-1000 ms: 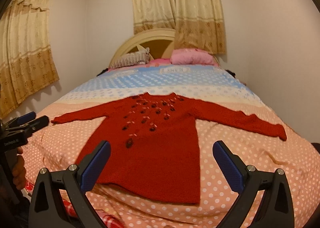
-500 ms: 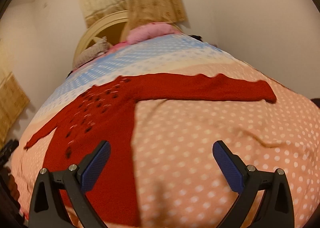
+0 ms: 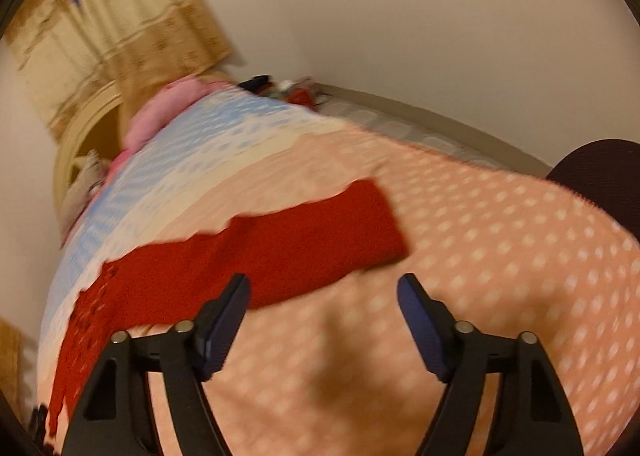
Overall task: Fold small clothes
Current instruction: 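Move the right tool to the sleeve cuff nearest it and grasp it, then lift the grasped sleeve cuff up off the bed with the right tool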
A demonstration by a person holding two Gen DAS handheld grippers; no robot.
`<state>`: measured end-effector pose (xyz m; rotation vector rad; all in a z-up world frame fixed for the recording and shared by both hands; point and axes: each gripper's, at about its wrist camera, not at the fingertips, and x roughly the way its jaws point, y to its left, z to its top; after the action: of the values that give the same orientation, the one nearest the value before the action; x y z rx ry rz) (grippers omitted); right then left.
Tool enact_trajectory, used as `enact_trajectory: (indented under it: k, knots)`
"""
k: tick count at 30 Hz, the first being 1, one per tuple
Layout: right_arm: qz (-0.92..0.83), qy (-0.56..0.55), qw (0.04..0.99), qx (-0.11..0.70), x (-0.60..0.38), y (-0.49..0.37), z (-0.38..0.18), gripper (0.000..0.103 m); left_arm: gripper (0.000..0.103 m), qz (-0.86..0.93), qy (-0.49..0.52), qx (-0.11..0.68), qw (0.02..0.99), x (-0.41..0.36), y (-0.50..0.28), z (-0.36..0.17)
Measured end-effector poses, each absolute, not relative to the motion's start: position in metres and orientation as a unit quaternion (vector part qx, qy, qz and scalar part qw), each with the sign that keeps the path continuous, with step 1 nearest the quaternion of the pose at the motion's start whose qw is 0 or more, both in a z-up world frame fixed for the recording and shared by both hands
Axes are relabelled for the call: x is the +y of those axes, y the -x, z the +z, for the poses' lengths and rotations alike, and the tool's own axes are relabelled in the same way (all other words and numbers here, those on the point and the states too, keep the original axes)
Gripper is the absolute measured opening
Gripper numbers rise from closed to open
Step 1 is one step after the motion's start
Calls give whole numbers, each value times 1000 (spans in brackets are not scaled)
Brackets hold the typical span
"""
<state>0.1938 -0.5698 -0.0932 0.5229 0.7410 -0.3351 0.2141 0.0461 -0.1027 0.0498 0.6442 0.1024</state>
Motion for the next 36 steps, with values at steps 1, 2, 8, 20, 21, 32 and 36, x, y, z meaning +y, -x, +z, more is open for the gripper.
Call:
enact_trajectory:
  k: [1, 2, 8, 20, 21, 32, 36]
  knots:
    - [-164, -253, 883, 359, -577, -198, -95, 61, 103, 52, -27, 320, 946, 46, -219, -106]
    - [-169, -256, 880, 363, -585, -203, -97, 58, 103, 54, -28, 322, 945, 46, -222, -107]
    - [-203, -250, 861, 394, -610, -233, -115, 58, 103, 55, -32, 327, 943, 48, -242, -114]
    - [-169, -239, 853, 433, -602, -256, -132, 10, 103, 58, -13, 335, 940, 59, -258, -120]
    - [-167, -237, 856, 428, -599, -256, -127, 10, 103, 58, -13, 333, 941, 60, -256, -119]
    - [-115, -189, 903, 369, -542, -273, -37, 9, 103, 61, 12, 321, 945, 77, -247, -111]
    - [-89, -172, 914, 355, -511, -284, -8, 9, 103, 61, 16, 323, 944, 83, -244, -113]
